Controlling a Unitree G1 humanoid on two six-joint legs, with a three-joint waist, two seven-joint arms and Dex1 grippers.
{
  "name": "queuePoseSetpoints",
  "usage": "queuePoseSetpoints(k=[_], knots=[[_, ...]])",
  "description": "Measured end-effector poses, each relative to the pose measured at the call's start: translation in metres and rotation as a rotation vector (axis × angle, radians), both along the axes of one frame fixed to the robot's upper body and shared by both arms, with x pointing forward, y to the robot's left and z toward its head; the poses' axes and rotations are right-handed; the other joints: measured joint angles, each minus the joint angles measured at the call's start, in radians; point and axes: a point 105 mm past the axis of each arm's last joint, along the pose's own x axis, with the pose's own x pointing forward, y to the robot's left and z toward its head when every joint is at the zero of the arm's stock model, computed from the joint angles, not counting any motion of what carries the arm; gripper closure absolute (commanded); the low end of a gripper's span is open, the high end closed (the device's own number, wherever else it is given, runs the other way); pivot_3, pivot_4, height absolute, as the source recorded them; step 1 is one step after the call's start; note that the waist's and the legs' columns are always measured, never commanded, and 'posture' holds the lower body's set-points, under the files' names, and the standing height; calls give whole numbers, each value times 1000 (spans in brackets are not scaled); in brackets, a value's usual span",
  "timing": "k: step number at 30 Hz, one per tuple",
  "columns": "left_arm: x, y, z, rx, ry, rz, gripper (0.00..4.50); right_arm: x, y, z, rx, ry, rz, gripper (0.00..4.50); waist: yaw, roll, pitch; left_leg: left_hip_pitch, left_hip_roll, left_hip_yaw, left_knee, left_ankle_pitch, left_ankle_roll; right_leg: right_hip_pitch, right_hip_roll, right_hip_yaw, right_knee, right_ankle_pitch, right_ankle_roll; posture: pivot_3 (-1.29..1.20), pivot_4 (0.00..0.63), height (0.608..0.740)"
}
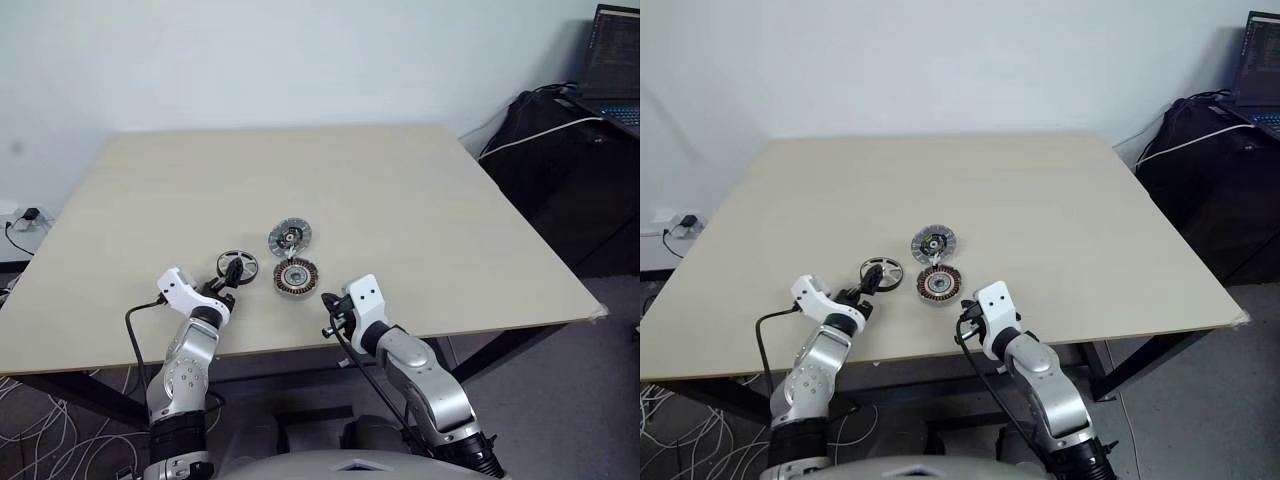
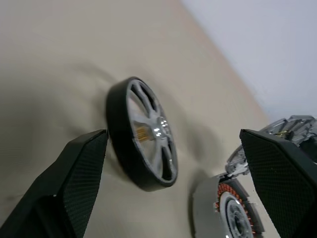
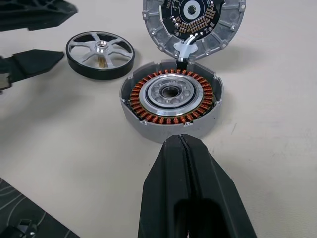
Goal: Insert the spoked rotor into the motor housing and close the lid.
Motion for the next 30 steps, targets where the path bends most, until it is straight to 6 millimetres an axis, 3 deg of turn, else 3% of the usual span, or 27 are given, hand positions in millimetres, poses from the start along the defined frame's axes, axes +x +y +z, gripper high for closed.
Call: queuePoseSetpoints(k=[4,7,19,30], knots=[[4,-5,-3,-28,21,-20,0,1,-1,0,2,-1,-15,4478,0,0,0,0,0,0,0,0,0,0,0,0,0,0,0,0,0,740],[3,-7,-11,-61,62,-18,554,2,-2,1,3,-2,-24,4500,0,0,0,0,0,0,0,0,0,0,0,0,0,0,0,0,0,740],[-5,8,-34,-168,199,99,4480,1,-8,-3,11,17,-69,4500,0,-1,0,0,0,0,0,0,0,0,0,0,0,0,0,0,0,740],[-8,10,-34,-187,175,108,4480,-1,-11,-5,13,25,-77,4500,-2,0,-1,1,0,0,0,0,0,1,-2,1,0,0,0,0,0,740]])
